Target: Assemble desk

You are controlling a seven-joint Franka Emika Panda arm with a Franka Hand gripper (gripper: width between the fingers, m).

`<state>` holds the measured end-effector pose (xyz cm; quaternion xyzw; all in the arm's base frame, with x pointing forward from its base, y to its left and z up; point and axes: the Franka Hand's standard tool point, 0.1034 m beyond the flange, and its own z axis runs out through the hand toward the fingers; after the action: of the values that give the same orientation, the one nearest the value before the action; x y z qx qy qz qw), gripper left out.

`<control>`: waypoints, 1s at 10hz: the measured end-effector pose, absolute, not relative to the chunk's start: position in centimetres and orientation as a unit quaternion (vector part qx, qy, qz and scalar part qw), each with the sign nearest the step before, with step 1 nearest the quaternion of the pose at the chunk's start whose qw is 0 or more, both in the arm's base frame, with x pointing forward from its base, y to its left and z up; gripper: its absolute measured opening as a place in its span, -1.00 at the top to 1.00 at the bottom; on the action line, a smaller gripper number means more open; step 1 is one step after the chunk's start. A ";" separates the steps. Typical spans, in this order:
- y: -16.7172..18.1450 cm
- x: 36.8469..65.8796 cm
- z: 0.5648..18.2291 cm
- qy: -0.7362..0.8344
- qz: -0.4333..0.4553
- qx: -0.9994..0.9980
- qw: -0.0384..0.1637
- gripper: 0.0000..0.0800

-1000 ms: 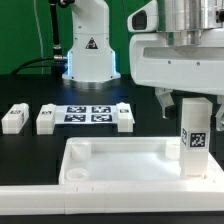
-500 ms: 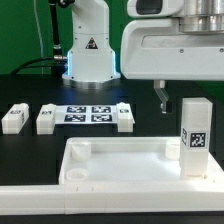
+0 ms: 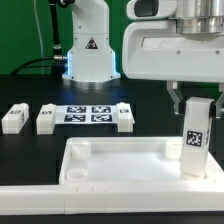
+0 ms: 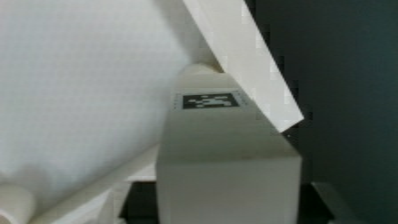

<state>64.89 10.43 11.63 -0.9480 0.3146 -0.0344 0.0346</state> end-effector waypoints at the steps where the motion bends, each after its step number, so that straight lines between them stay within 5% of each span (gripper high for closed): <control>1: 10.4 64.9 11.6 0.353 -0.033 -0.934 0.036 0.28; 6: 9.4 64.9 11.3 0.630 0.002 -0.773 0.075 0.27; 10: 9.6 64.9 11.3 0.738 0.016 -0.670 0.077 0.27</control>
Offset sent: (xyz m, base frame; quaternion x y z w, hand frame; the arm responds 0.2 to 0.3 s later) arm 0.0008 -0.0100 -0.0111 -0.0012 -0.0411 0.4551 0.8895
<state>64.90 9.59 11.30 -0.6700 0.7382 0.0158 0.0769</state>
